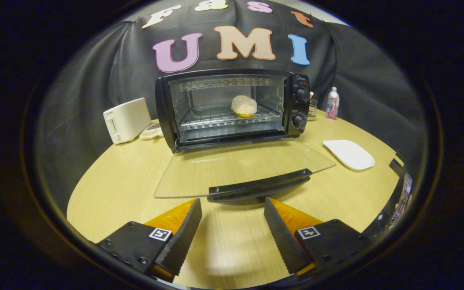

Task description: Open the toaster oven, put the food inside, and close the toaster oven door.

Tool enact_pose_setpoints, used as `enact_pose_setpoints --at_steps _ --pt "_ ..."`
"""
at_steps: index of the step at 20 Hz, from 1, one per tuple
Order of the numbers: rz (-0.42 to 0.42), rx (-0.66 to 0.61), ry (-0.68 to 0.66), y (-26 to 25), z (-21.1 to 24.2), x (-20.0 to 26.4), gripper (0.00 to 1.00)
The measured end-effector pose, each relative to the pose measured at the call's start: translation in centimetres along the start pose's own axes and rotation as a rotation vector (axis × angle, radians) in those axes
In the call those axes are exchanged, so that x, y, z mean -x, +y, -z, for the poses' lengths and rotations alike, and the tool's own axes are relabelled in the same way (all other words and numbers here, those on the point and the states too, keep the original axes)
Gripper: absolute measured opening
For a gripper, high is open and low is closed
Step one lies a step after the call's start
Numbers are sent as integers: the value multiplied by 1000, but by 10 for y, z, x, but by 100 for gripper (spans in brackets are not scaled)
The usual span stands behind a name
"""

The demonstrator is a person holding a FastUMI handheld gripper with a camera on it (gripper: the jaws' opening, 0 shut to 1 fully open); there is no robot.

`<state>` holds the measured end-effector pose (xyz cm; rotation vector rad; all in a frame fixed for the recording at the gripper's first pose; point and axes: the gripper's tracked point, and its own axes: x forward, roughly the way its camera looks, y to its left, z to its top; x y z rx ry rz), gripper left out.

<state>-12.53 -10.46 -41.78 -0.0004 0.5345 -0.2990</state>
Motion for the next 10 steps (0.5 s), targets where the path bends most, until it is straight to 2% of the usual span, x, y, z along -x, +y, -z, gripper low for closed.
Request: enact_pose_setpoints --at_steps 5,10 --pt "45 31 6 -4 -10 2 98" --pt "27 1 -132 -3 -65 16 100"
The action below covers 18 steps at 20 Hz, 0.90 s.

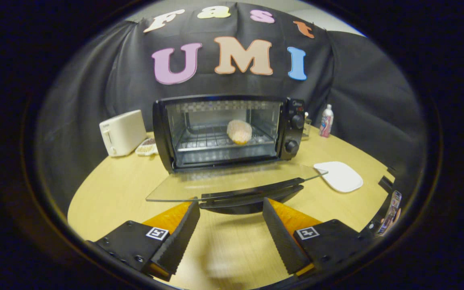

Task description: Open the toaster oven, put the food inside, and close the toaster oven door.

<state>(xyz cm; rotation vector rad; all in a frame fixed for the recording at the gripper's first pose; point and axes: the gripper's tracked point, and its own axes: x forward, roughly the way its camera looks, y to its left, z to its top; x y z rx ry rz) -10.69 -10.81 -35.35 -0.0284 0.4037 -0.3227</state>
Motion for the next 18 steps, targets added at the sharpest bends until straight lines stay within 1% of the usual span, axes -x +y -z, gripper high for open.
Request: enact_pose_setpoints --at_steps 9,11,14,18 --pt "-10 -50 -63 7 -52 -7 100" --pt "-27 -51 -68 11 -62 -14 100" --pt "-74 -86 -102 19 -82 -25 100" --pt "-76 -99 -173 11 -119 -31 100"
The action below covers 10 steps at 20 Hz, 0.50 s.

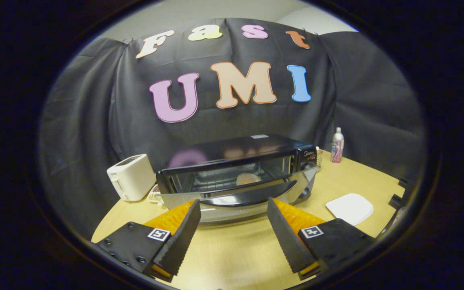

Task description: Open the toaster oven, put the food inside, and close the toaster oven door.

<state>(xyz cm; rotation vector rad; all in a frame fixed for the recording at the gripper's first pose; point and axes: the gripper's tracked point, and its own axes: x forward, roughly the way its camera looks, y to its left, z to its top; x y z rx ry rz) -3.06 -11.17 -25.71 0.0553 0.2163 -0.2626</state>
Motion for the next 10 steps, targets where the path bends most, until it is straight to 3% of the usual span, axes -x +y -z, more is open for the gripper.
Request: enact_pose_setpoints --at_steps 10 --pt "-47 1 -59 -3 -37 -24 100"
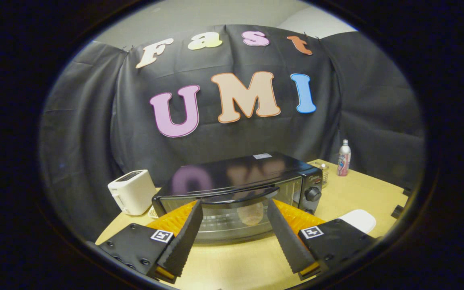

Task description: Open the toaster oven, put the food inside, and close the toaster oven door.

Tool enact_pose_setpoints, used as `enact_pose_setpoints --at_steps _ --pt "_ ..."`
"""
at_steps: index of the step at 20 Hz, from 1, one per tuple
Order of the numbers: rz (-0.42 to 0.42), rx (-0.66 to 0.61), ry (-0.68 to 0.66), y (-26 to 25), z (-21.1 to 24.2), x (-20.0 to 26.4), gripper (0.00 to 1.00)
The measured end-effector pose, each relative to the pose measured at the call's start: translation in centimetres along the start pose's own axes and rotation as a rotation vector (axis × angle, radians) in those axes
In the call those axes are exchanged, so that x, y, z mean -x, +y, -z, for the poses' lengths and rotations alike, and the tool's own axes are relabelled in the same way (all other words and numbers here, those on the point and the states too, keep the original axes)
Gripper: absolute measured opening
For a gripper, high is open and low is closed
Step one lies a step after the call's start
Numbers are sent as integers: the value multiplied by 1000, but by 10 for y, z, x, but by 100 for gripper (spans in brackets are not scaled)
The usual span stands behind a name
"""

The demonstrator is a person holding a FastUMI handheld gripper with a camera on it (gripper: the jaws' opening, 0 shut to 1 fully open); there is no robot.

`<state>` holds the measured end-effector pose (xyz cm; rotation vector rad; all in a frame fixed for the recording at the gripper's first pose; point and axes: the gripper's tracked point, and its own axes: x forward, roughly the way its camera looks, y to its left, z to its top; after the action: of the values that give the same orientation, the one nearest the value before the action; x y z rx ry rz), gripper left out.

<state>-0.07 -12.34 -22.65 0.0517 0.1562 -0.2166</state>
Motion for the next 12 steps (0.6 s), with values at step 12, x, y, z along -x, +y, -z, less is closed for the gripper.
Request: enact_pose_setpoints --at_steps 12 --pt "-59 129 -29 25 -45 42 99"
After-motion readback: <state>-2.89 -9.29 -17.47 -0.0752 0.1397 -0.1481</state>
